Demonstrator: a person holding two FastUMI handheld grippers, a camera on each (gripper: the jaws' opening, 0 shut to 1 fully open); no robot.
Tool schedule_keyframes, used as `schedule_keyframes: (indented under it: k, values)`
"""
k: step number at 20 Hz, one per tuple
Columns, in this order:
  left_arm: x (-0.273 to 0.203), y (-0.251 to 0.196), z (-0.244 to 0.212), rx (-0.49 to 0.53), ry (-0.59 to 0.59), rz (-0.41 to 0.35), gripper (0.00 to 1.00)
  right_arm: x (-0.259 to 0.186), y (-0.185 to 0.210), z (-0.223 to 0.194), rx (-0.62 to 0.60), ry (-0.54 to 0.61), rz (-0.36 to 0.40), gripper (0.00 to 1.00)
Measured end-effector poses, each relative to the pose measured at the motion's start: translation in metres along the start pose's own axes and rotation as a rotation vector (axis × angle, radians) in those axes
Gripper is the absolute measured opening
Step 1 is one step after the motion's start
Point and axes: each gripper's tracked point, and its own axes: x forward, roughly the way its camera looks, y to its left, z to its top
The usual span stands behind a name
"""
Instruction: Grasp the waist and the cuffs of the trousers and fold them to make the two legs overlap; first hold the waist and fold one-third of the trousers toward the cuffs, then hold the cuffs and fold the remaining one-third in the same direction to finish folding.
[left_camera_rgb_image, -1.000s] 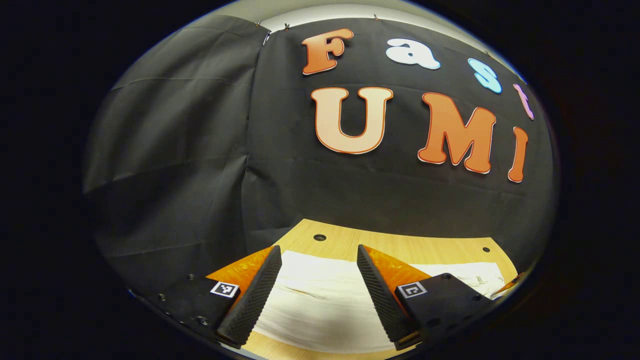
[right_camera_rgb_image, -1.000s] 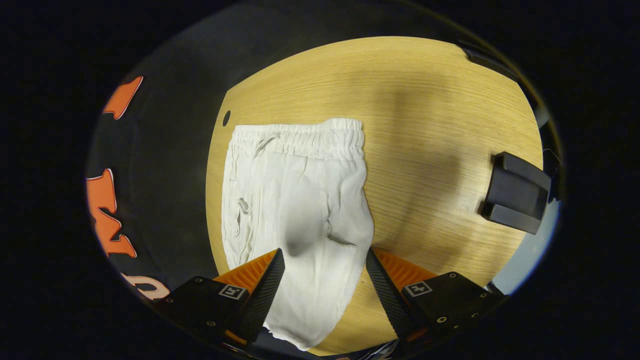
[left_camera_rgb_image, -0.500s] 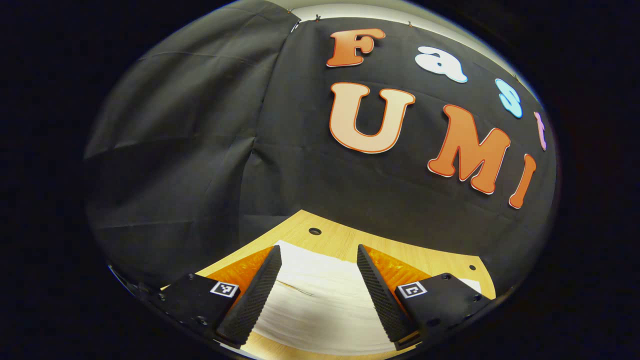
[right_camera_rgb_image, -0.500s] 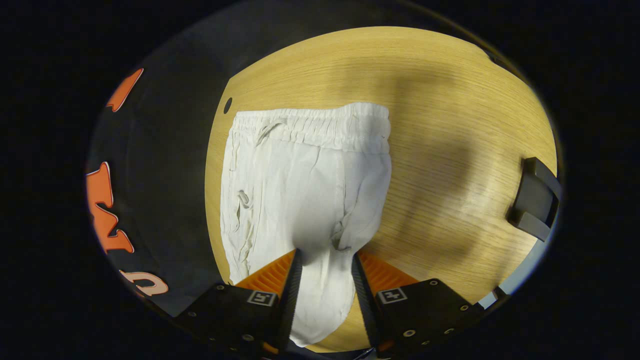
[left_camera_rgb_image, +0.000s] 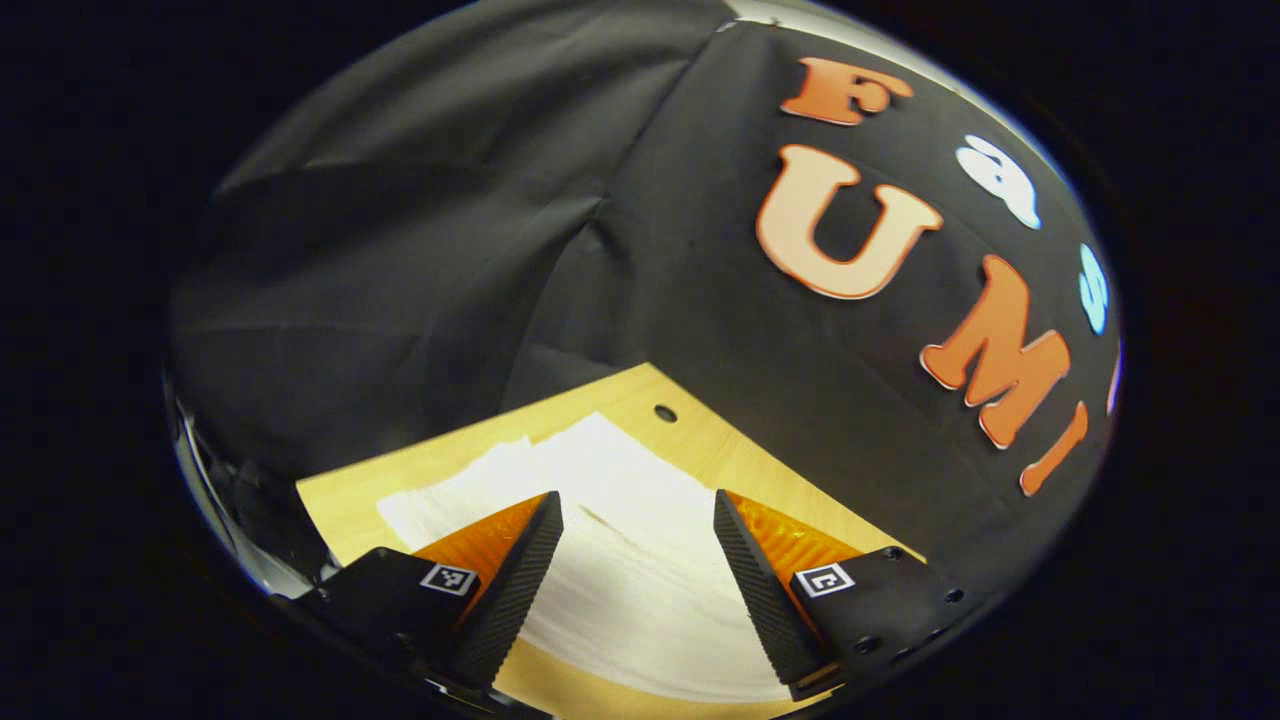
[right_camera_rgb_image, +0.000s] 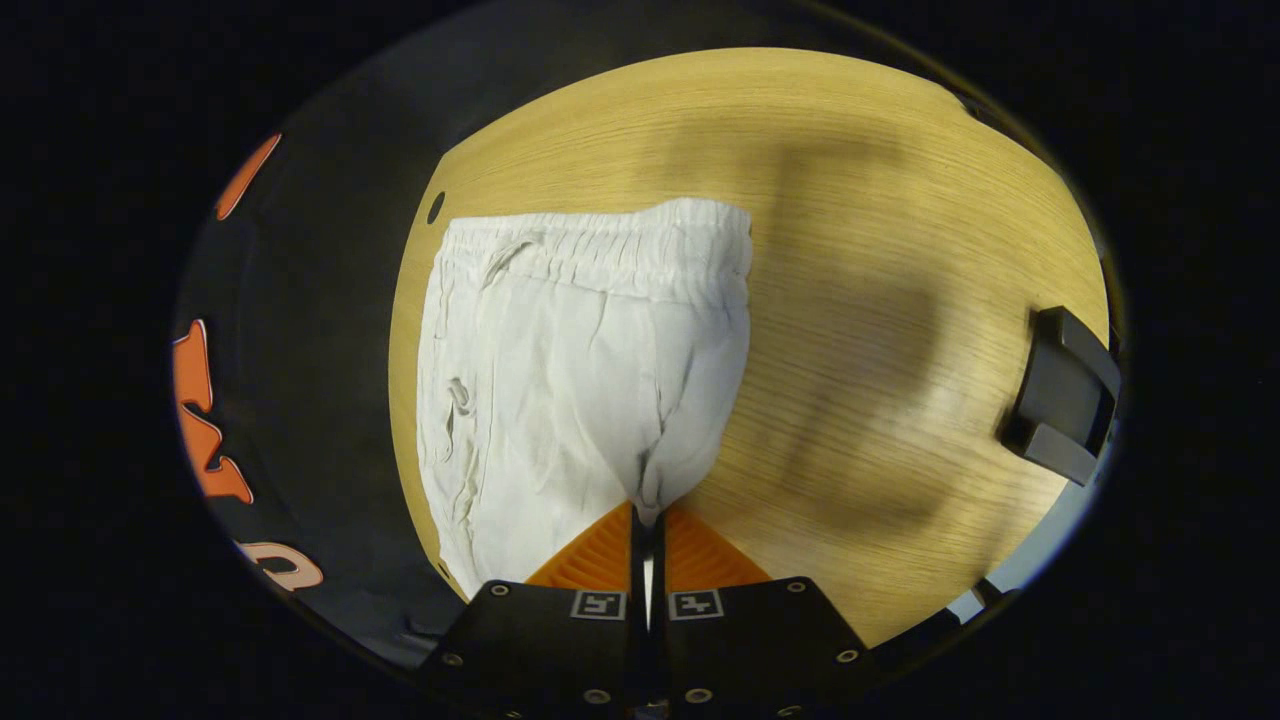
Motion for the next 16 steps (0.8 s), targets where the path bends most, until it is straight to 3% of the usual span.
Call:
schedule_keyframes:
  k: [11, 16]
  values:
    - [-0.006, 0.130, -0.079, -0.525, 0.283, 0.208, 1.00, 0.000, -0.002, 0.000, 0.004, 0.014, -0.008, 0.01]
    - [0.013, 0.150, -0.094, -0.553, 0.358, 0.311, 1.00, -0.001, -0.002, 0.000, 0.012, 0.017, -0.007, 0.01]
